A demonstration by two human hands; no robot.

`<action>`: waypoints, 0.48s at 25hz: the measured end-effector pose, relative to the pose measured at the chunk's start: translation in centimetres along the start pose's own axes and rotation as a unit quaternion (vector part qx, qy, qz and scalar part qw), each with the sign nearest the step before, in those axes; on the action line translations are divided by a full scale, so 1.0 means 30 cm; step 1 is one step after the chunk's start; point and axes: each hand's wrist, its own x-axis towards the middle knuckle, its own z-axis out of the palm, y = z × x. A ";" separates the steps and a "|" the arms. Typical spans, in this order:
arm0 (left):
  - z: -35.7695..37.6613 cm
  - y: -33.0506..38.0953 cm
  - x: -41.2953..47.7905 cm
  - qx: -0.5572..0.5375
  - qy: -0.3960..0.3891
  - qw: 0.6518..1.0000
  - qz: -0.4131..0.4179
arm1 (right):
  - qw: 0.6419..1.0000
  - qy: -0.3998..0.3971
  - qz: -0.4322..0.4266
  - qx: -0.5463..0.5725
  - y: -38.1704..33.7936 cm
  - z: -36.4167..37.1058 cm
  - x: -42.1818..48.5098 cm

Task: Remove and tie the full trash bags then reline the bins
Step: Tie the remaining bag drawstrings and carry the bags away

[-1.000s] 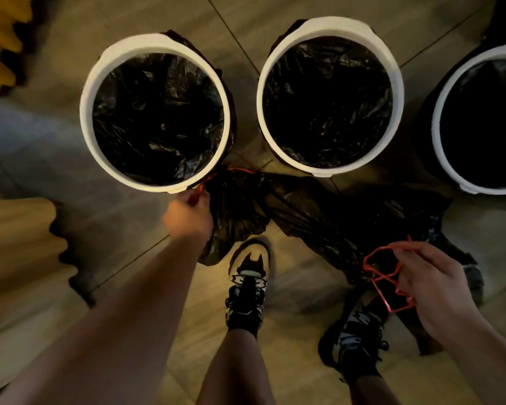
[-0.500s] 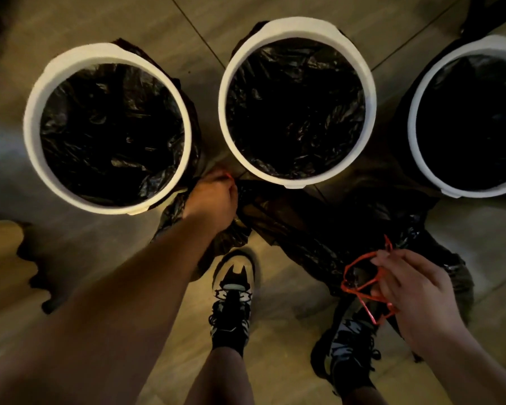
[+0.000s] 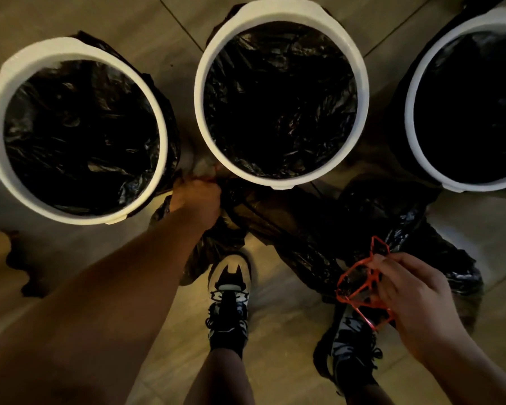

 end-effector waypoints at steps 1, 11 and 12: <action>-0.005 -0.004 -0.039 -0.063 0.037 0.997 -0.005 | 1.000 -0.006 0.002 -0.007 -0.007 -0.001 -0.004; -0.099 0.040 -0.589 -0.688 0.156 0.678 -0.205 | 0.997 0.040 0.060 0.038 -0.036 -0.094 -0.116; -0.109 0.045 -0.632 -0.681 0.150 0.686 -0.210 | 0.997 0.041 0.063 0.023 -0.037 -0.108 -0.132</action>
